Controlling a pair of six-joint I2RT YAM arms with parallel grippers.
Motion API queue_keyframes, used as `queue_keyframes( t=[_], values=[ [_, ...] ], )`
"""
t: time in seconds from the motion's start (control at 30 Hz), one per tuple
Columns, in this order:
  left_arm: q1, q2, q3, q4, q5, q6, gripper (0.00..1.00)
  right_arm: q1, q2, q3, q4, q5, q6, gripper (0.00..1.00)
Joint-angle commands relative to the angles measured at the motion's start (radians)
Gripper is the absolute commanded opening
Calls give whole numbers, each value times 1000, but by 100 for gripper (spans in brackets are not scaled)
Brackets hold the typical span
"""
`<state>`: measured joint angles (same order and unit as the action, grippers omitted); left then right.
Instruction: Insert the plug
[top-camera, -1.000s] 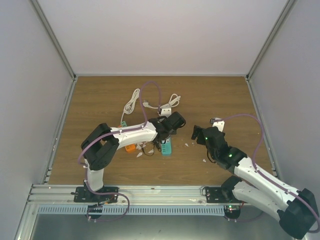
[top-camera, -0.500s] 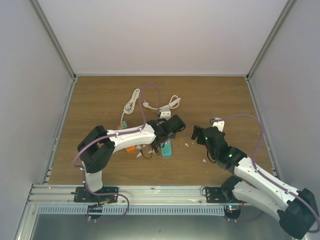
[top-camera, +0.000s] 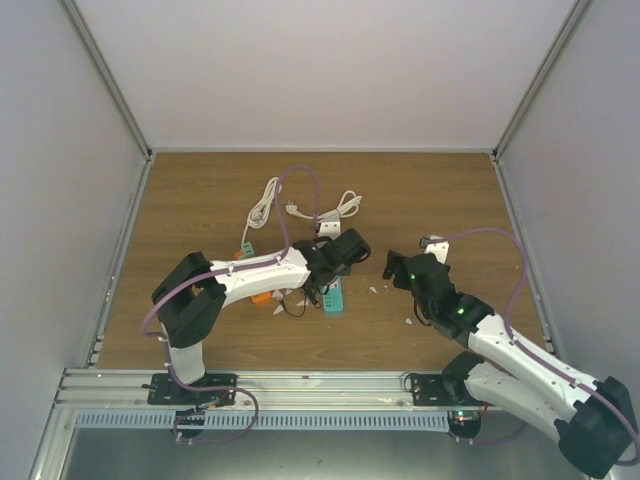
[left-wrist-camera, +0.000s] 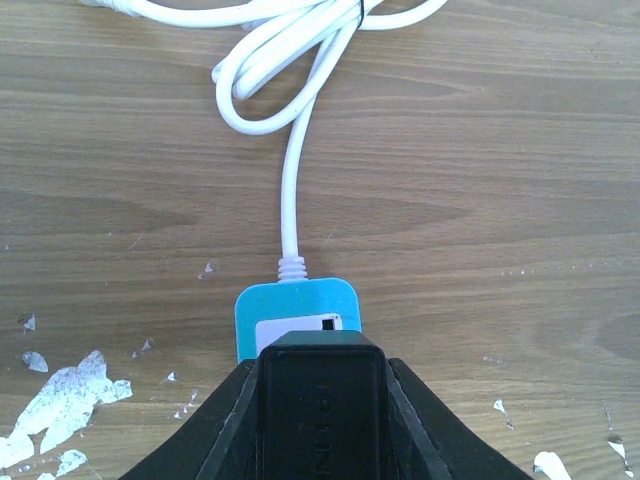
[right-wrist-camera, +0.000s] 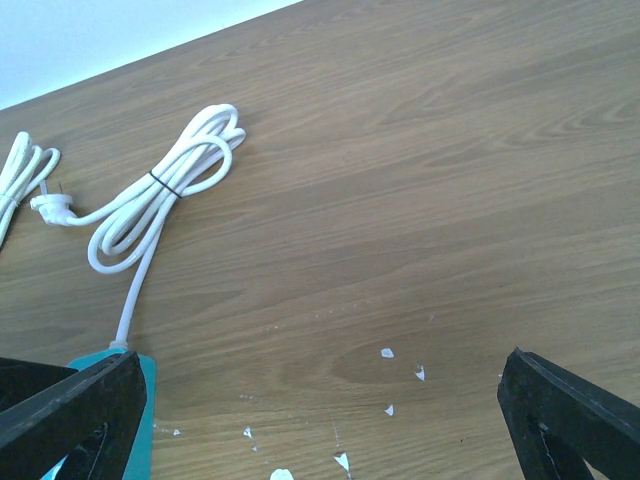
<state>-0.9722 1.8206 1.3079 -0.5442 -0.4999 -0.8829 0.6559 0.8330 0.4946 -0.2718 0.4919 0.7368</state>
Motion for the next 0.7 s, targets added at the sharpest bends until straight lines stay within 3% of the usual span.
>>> queue_keyframes(
  t=[0.0, 0.67],
  values=[
    [-8, 15, 32, 10, -40, -29, 0, -10, 1, -10, 13, 13, -7, 100],
    [9, 77, 37, 26, -21, -61, 0, -10, 3, -10, 14, 14, -8, 100]
  ],
)
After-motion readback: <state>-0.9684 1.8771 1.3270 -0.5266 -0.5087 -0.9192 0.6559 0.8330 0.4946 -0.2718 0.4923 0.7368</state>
